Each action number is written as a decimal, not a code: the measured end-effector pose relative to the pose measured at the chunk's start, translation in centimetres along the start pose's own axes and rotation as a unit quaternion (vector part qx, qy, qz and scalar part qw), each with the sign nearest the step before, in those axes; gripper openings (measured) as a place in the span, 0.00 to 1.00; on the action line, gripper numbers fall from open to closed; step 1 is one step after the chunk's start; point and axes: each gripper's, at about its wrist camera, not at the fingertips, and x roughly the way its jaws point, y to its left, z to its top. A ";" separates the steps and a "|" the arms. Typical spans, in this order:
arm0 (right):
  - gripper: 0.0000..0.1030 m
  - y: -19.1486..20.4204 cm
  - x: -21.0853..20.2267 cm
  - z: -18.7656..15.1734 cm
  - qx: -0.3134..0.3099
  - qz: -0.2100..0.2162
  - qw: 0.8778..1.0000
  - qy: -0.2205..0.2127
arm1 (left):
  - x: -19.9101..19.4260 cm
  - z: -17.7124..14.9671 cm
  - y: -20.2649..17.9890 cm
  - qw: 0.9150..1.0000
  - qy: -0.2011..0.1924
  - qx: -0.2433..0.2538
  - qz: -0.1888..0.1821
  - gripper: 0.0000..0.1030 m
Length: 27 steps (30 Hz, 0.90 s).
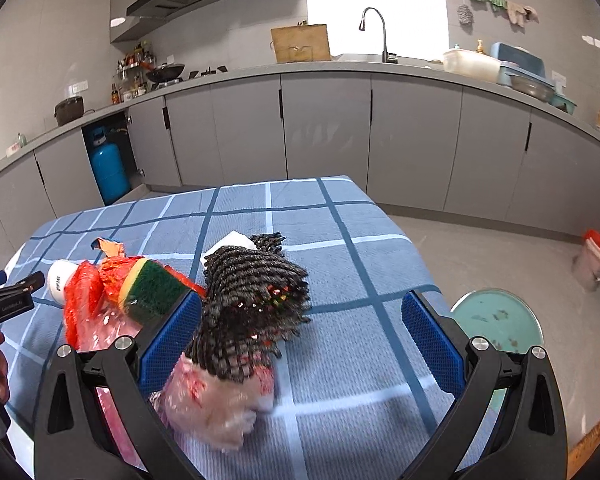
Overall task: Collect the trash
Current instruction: 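Grasp the white paper cup with the left tool while the right tool grasps the black mesh scrubber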
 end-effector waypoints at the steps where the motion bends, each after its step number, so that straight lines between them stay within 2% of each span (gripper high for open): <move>1: 0.96 0.2 0.4 0.0 -0.003 -0.001 1.000 0.002 | 0.6 0.1 -0.1 1.000 0.002 0.001 -0.005 0.95; 4: 0.96 0.7 1.2 0.0 -0.010 -0.005 1.000 0.007 | 1.8 0.3 -0.1 0.999 0.003 -0.003 -0.032 0.94; 7: 0.96 0.9 1.8 0.0 -0.015 -0.012 1.000 0.008 | 2.5 0.3 -0.1 0.998 0.008 -0.007 -0.060 0.76; 12: 0.96 1.1 2.5 0.1 -0.016 -0.015 1.000 0.009 | 3.2 -0.1 -0.3 0.996 0.018 -0.013 -0.091 0.56; 13: 0.96 1.0 2.7 0.0 -0.016 -0.015 1.000 0.011 | 3.1 -0.1 -0.4 0.996 0.016 -0.009 -0.093 0.40; 14: 0.96 1.0 2.9 -0.1 -0.016 -0.015 1.000 0.015 | 3.0 -0.2 -0.4 0.995 0.016 -0.007 -0.094 0.30; 17: 0.96 0.9 3.3 -0.5 -0.012 -0.017 1.000 0.022 | 2.5 -0.1 -0.4 0.995 0.016 -0.010 -0.102 0.10; 18: 0.96 0.8 3.3 -0.6 -0.010 -0.017 1.000 0.024 | 2.2 -0.2 -0.3 0.995 0.014 -0.010 -0.101 0.06; 19: 0.96 0.7 3.3 -0.6 -0.007 -0.015 1.000 0.025 | 1.9 -0.1 -0.2 0.995 0.011 -0.010 -0.102 0.04; 27: 0.95 -0.3 2.5 -0.4 0.012 -0.006 1.000 0.019 | -1.5 1.1 0.4 0.996 -0.028 -0.003 -0.086 0.03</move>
